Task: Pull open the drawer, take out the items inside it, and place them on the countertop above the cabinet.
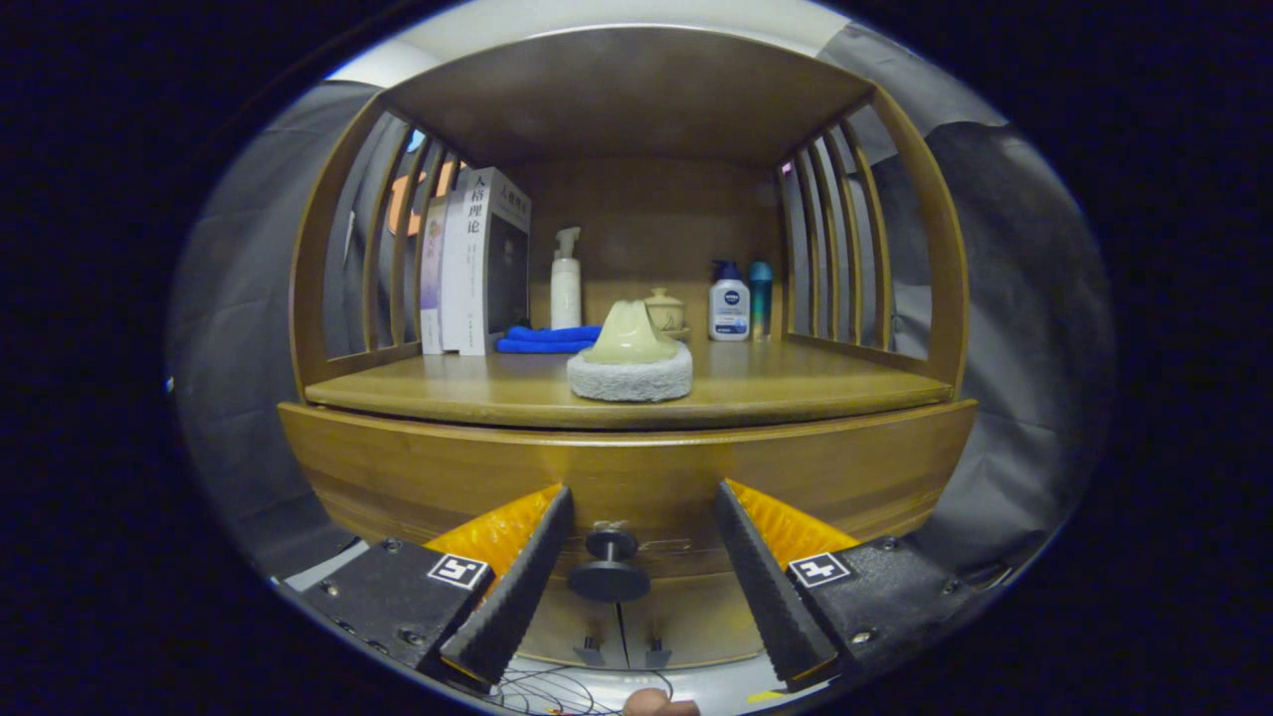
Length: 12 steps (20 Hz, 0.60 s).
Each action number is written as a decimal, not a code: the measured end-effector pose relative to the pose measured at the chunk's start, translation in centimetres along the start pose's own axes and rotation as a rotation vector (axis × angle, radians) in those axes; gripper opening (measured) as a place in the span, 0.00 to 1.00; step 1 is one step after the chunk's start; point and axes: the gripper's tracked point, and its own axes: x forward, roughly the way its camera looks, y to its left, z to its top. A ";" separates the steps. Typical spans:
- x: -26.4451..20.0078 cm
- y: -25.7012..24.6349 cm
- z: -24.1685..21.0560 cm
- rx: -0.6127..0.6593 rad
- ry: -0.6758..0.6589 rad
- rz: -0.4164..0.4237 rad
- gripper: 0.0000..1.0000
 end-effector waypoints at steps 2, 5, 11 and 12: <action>0.8 0.0 0.1 -0.013 0.006 0.002 0.95; 1.3 -0.2 0.2 -0.012 0.002 -0.010 0.97; 1.4 -0.3 0.1 -0.032 -0.036 -0.008 0.98; 1.5 -0.3 0.0 -0.048 -0.050 -0.010 0.98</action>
